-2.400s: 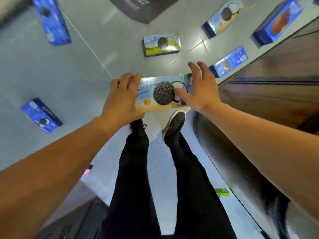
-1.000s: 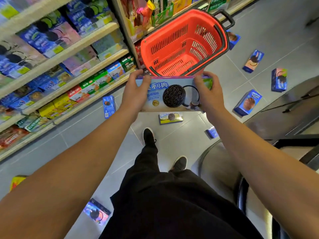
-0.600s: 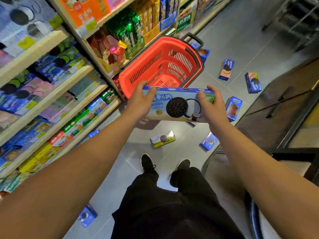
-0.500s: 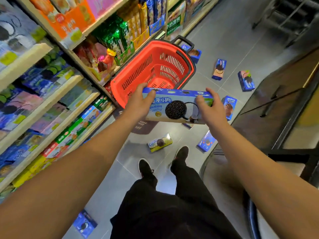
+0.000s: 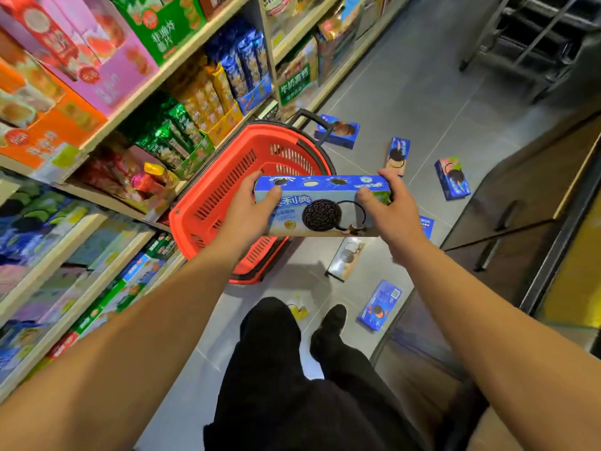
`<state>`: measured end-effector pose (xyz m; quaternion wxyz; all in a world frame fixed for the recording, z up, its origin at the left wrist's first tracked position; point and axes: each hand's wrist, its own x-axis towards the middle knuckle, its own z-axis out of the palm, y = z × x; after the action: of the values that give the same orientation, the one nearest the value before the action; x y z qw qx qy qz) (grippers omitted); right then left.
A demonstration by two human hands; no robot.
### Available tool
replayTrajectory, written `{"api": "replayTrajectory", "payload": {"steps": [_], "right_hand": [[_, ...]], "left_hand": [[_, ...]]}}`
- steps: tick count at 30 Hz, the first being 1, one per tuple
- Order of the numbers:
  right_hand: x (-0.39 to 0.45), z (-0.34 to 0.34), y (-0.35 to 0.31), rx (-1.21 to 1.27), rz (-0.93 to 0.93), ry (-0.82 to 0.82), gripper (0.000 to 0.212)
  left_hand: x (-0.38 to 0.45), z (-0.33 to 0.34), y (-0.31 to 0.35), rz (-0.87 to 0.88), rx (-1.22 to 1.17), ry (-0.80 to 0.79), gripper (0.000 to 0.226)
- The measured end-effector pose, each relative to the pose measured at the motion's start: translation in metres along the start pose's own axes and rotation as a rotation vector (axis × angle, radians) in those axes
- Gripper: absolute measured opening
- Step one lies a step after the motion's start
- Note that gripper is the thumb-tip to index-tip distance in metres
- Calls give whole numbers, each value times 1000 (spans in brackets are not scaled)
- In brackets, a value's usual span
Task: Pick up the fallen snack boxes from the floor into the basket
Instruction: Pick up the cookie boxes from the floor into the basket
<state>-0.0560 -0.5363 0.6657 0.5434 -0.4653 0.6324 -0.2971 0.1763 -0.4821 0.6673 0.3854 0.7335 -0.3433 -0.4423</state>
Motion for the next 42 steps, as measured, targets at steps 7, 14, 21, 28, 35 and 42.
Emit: {"api": "replayTrajectory", "payload": {"steps": [7, 14, 21, 28, 35, 42], "right_hand": [[54, 20, -14, 13, -4, -46, 59], [115, 62, -2, -150, -19, -72, 60], [208, 131, 31, -285, 11, -133, 54], [307, 193, 101, -746, -71, -383, 65], [378, 247, 172, -1025, -54, -487, 76], [403, 294, 250, -991, 118, -385, 59]], "left_hand": [[45, 0, 8, -60, -84, 41, 61], [119, -23, -9, -27, 90, 27, 62], [243, -47, -70, 47, 318, -71, 79], [355, -41, -161, 143, 498, -166, 78], [430, -16, -258, 293, 588, -214, 68], [469, 36, -337, 113, 482, -121, 82]]}}
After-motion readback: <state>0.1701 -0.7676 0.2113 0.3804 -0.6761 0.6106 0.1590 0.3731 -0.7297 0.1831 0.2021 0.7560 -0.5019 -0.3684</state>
